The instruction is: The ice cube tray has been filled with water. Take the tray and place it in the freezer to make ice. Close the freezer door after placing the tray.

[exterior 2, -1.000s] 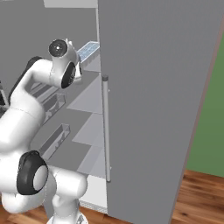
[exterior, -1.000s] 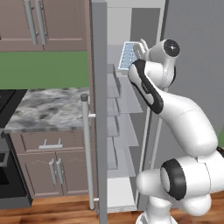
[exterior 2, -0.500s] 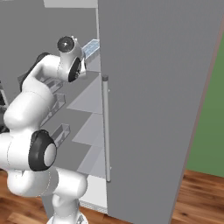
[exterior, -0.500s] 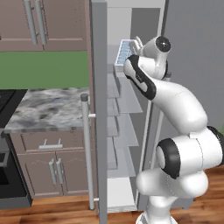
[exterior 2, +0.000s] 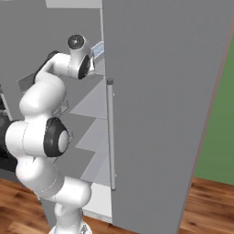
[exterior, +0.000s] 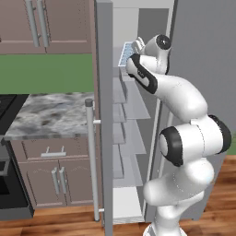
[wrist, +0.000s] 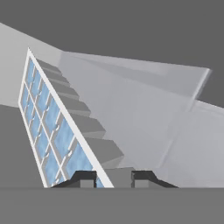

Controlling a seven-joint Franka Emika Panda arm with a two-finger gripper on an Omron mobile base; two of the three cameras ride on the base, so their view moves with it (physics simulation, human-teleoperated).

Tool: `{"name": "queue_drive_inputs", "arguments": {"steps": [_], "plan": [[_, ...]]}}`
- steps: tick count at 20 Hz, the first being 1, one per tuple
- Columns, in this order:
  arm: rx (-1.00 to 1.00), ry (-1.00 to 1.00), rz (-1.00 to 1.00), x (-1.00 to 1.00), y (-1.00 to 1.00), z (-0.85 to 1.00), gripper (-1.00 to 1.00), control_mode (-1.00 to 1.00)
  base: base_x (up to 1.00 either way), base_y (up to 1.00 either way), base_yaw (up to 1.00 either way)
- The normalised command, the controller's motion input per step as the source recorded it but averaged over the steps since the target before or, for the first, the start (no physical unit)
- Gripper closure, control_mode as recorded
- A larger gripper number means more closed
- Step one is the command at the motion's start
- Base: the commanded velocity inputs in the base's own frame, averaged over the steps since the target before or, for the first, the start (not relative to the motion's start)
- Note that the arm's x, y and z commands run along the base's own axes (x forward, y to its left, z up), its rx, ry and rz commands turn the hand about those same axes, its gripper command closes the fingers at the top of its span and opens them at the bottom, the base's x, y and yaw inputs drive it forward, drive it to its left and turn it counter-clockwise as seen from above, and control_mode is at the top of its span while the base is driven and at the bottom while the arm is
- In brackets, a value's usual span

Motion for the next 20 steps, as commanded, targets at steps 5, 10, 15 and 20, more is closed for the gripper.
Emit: {"name": "queue_drive_inputs", "arguments": {"steps": [5,10,15,20], "plan": [[-0.03,0.03,0.00,0.49,0.00,0.00,1.00,-1.00,0.00,0.00,0.00],[-0.04,0.01,0.00,0.47,0.05,0.00,1.00,-1.00,0.00,0.00,0.00],[-0.06,0.02,-0.03,0.40,0.03,0.00,1.00,-1.00,0.00,0.00,0.00],[-0.06,0.04,-0.04,0.37,0.00,0.00,1.00,-1.00,0.00,0.00,0.00]]}}
